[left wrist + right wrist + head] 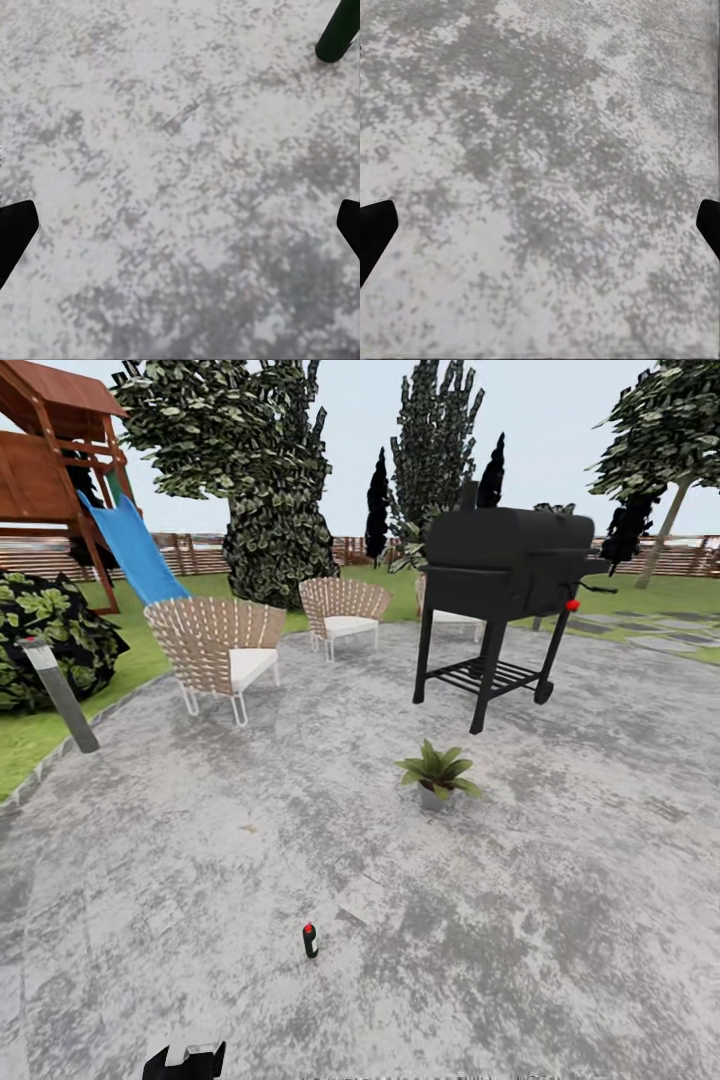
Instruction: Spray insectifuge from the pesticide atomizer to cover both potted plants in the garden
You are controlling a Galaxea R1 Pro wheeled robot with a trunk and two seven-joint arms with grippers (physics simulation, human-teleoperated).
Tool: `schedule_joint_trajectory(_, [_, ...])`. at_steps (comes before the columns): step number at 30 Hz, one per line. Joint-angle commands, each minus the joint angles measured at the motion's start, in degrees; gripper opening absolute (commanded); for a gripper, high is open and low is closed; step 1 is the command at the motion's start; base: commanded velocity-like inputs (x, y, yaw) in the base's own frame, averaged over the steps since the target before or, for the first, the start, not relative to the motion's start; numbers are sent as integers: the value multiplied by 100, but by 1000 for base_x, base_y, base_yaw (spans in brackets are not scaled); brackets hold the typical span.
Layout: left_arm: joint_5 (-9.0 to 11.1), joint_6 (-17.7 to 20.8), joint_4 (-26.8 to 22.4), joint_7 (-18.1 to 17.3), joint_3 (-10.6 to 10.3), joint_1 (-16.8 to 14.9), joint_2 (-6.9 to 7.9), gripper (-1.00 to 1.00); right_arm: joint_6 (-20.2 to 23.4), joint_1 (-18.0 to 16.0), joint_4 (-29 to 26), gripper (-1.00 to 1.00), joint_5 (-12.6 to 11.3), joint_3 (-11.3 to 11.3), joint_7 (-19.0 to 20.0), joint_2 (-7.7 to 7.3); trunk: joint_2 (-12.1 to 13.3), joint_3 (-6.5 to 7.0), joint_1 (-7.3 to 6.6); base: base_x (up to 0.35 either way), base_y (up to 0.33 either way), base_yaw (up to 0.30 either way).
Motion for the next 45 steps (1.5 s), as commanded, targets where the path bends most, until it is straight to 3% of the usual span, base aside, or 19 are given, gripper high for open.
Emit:
schedule_joint_trajectory(1, [-7, -18, 4, -5, 30, -1, -2, 100, -13, -4, 3, 100, 22, 5, -28, 0, -2, -5, -2, -84, 295, -295])
schedule_joint_trajectory(18, [-8, -18, 4, -5, 31, -1, 4, 100, -13, -4, 3, 100, 22, 6, -28, 0, -2, -5, -2, -25, 280, -254])
schedule_joint_trajectory(34, [-8, -18, 9, -5, 31, -1, 0, 100, -13, -4, -3, 100, 30, 1, -41, 69, -2, -5, -2, 0, 9, -6])
schedule_joint_trajectory(45, [-7, 2, -185, -74, -7, -109, -112, 100, -13, -4, -41, 100, -22, -29, -63, 70, -2, -5, -2, 0, 0, -270])
